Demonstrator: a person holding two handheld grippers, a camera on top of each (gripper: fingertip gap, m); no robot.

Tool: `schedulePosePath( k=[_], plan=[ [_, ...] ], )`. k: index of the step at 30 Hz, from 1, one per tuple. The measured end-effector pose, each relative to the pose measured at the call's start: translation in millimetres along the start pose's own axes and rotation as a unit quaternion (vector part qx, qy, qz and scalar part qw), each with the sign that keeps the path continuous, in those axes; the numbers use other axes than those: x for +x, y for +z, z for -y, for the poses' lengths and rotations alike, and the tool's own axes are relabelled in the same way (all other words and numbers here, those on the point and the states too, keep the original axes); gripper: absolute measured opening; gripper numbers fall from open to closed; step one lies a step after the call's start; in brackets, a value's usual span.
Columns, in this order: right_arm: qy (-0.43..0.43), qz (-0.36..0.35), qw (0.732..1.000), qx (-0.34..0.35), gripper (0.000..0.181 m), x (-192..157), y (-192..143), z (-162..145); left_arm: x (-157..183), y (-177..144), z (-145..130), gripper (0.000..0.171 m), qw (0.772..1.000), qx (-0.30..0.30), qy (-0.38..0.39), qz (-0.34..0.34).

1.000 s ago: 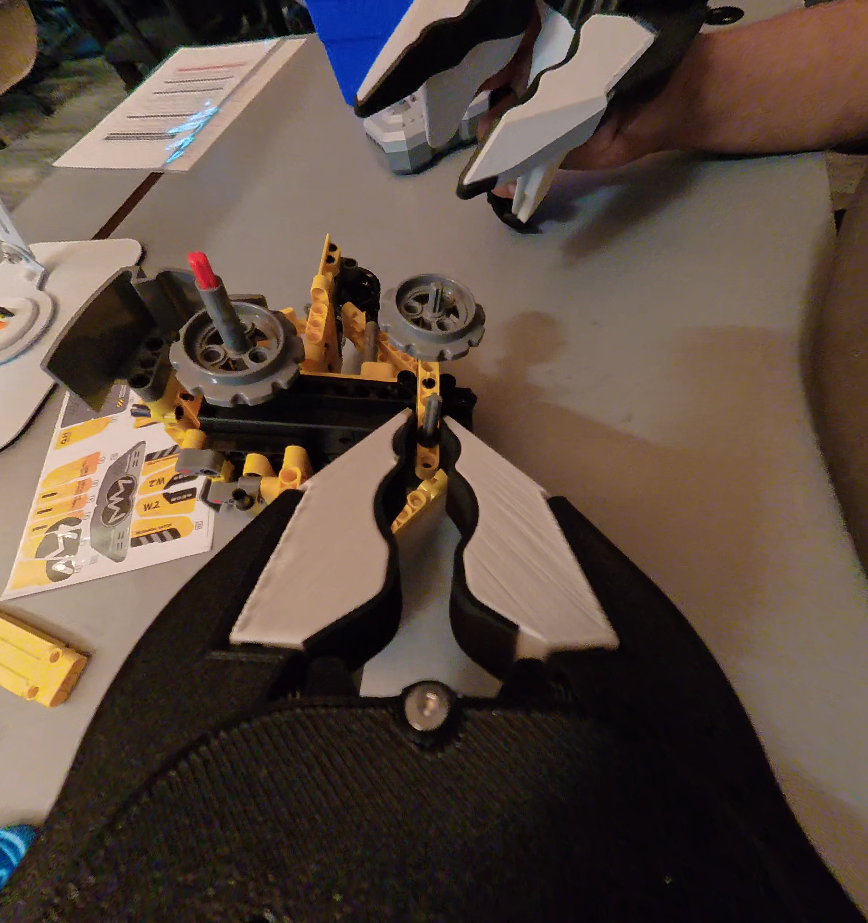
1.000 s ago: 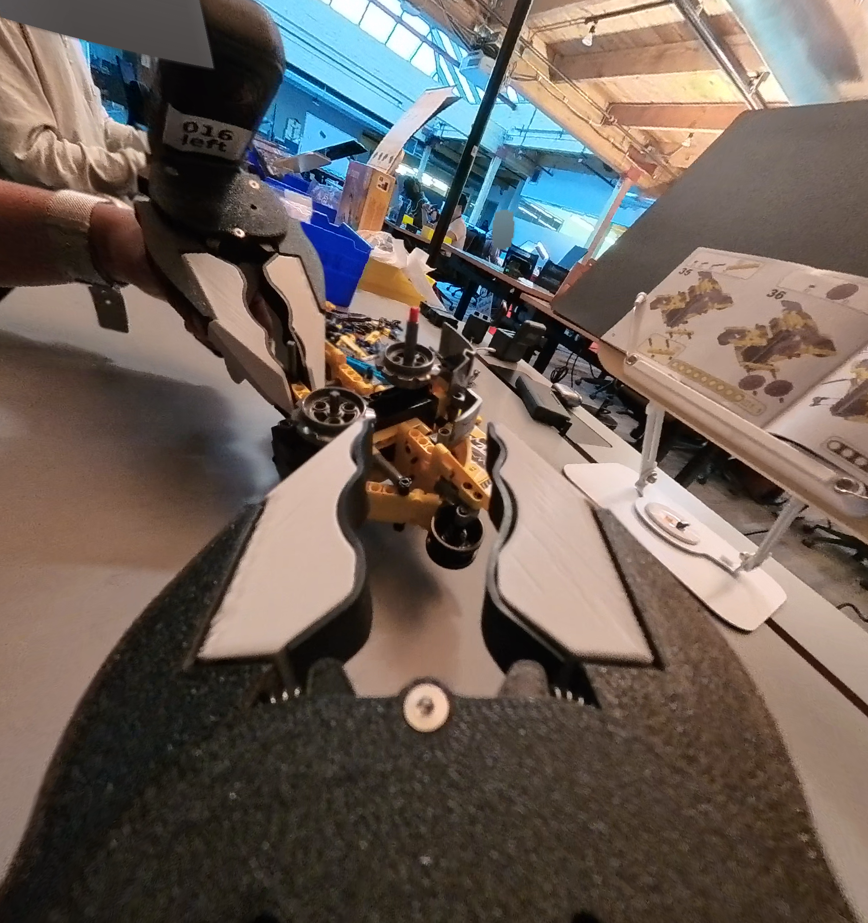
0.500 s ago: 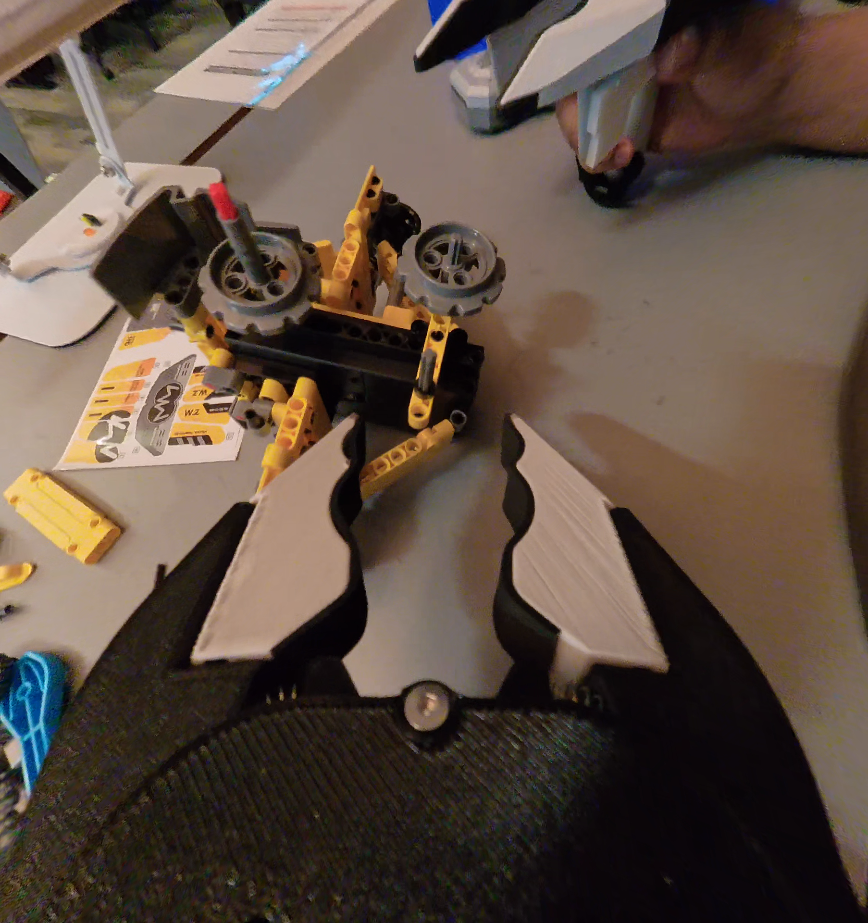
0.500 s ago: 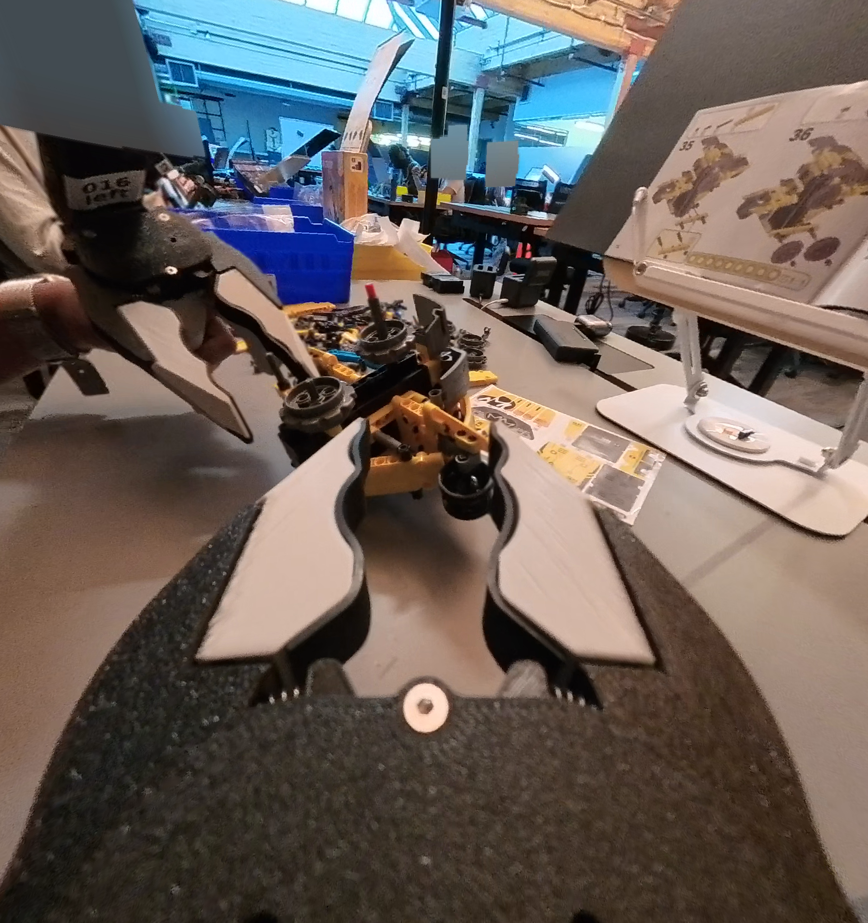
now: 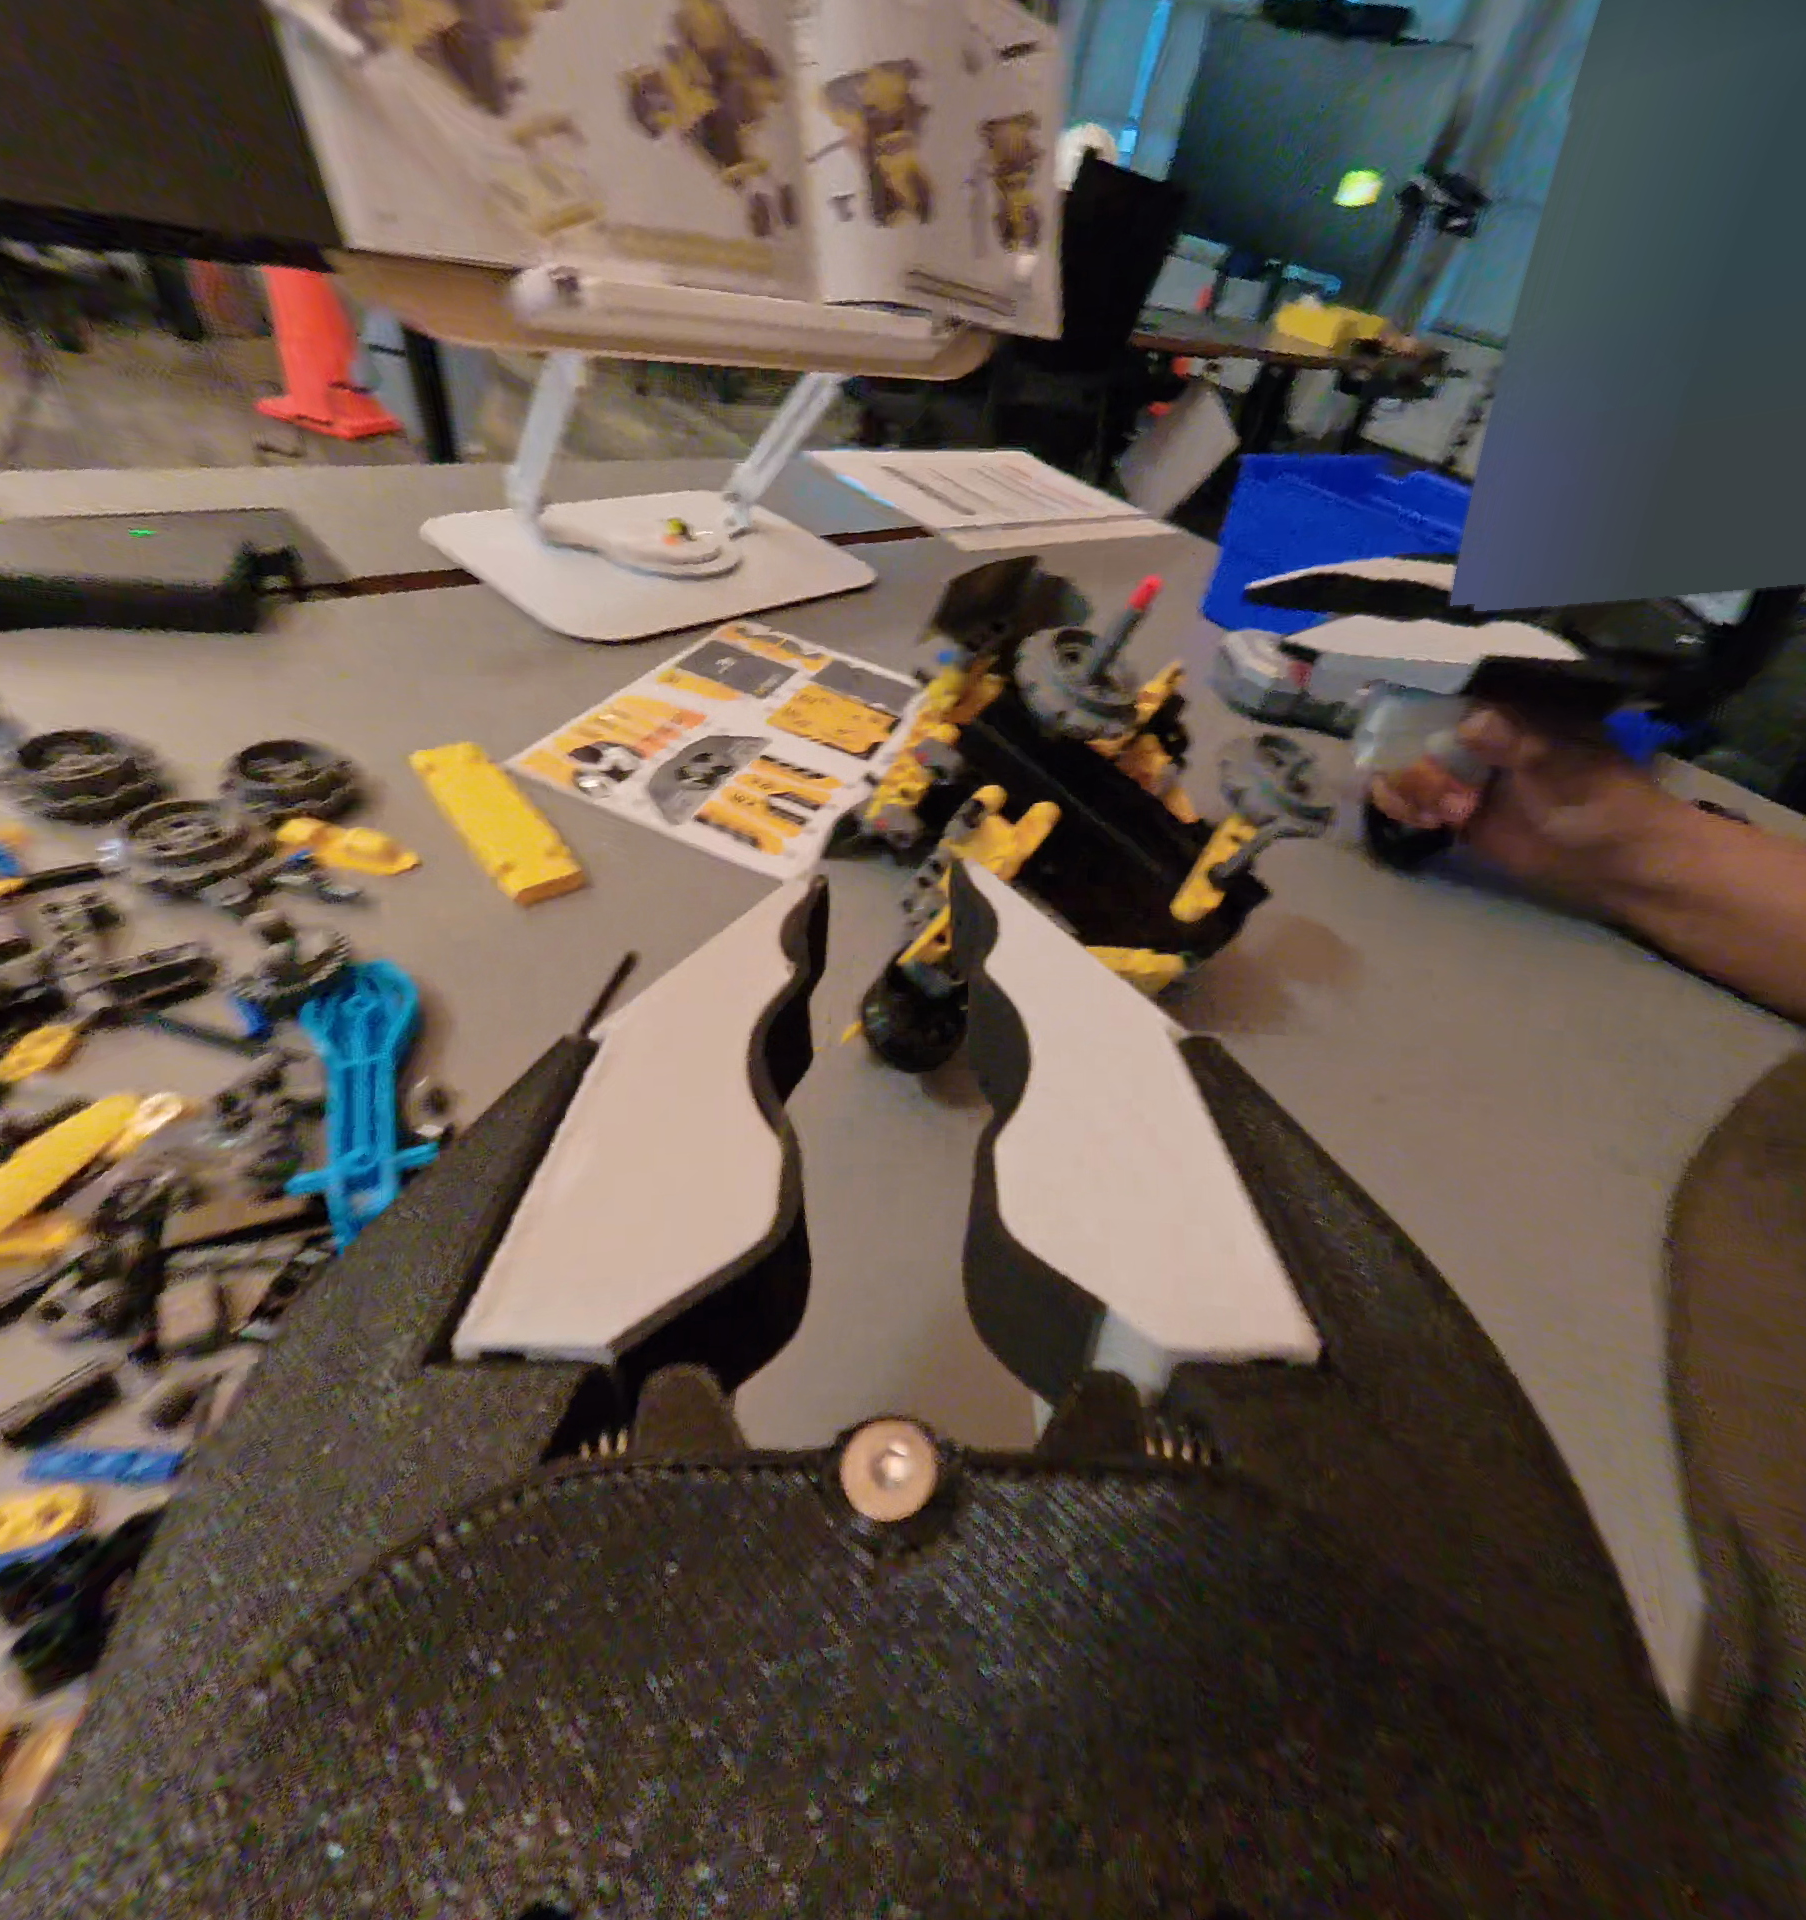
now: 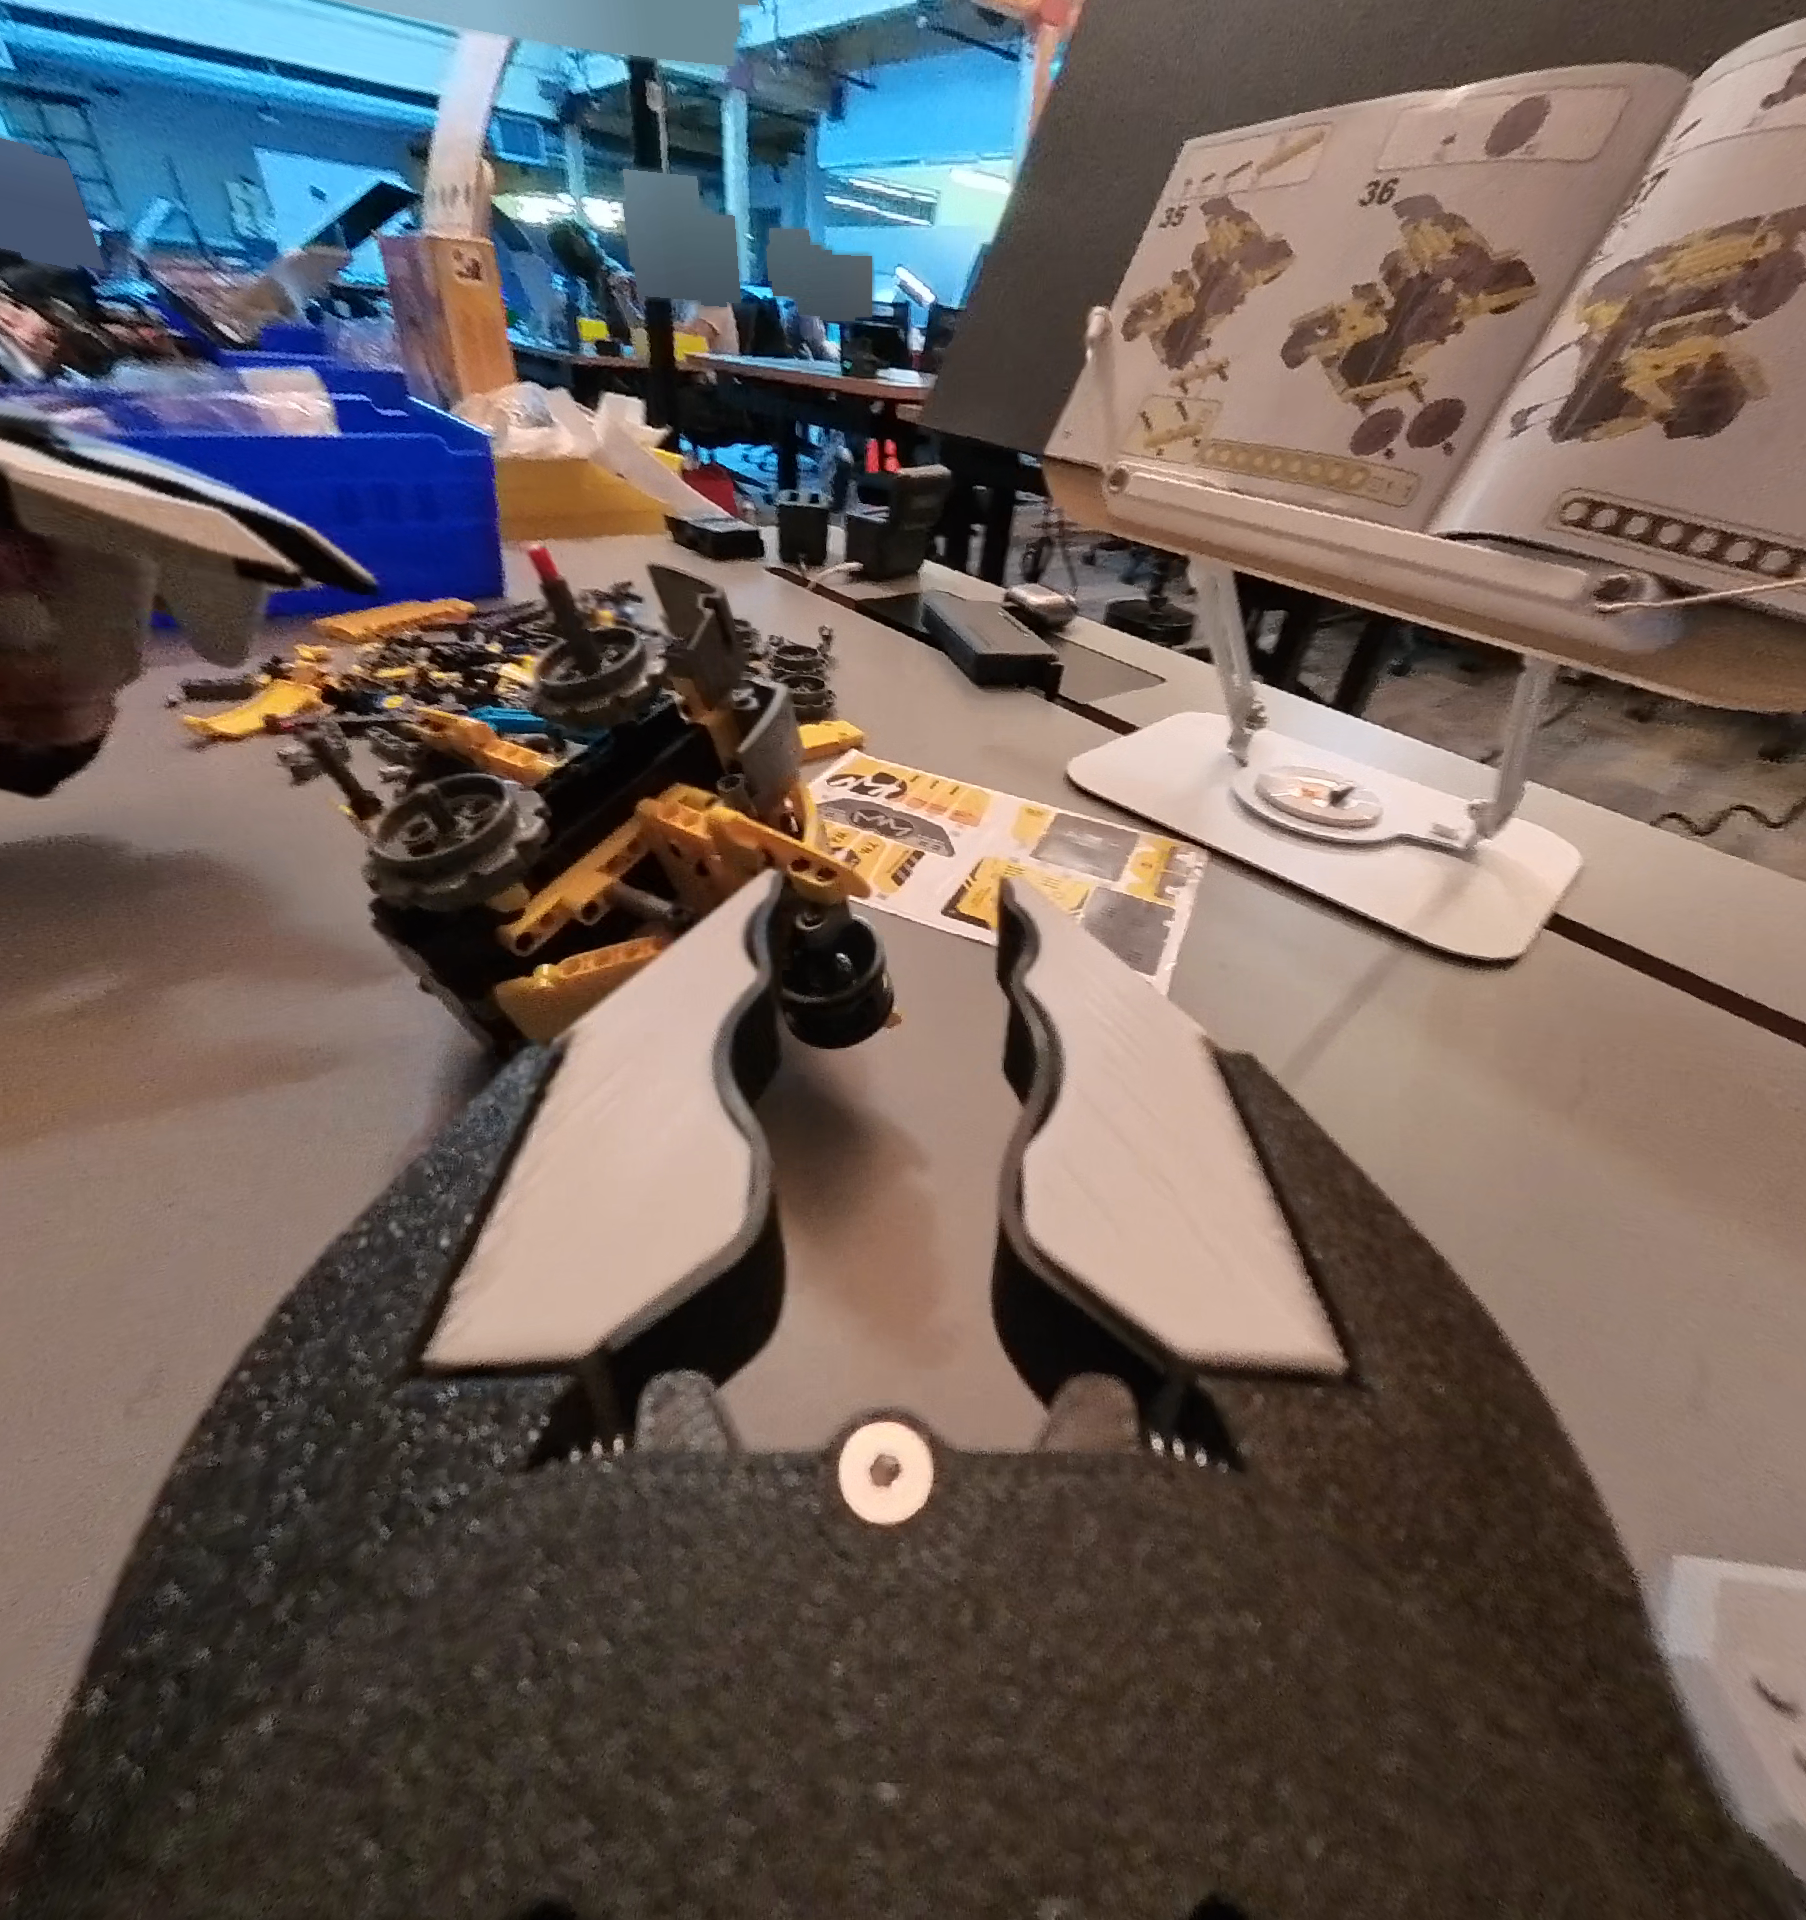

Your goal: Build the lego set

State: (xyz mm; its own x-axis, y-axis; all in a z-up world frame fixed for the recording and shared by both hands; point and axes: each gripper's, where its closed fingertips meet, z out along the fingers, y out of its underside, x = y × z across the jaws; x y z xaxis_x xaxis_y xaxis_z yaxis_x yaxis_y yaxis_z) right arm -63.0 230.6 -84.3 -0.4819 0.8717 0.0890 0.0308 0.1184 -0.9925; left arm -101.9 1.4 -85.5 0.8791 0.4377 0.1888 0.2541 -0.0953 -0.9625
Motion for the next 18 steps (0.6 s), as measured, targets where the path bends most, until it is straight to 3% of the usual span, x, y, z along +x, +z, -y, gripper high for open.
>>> schedulePosePath(
  k=[6,12,18],
  plan=[
    [0.008,-0.061,0.998,-0.022,0.027,14.2,11.6,-5.0,-48.9,-1.3,-14.8,0.021,0.984,-0.017,0.034,0.173],
    [0.029,-0.077,0.995,-0.053,0.027,23.4,20.0,-13.9,-55.0,3.1,-13.3,0.022,0.982,-0.006,0.028,0.187],
    [0.056,-0.073,0.992,-0.083,0.027,28.7,26.6,-23.3,-51.2,10.4,-20.4,0.019,0.978,-0.037,0.063,0.195]
  ],
)
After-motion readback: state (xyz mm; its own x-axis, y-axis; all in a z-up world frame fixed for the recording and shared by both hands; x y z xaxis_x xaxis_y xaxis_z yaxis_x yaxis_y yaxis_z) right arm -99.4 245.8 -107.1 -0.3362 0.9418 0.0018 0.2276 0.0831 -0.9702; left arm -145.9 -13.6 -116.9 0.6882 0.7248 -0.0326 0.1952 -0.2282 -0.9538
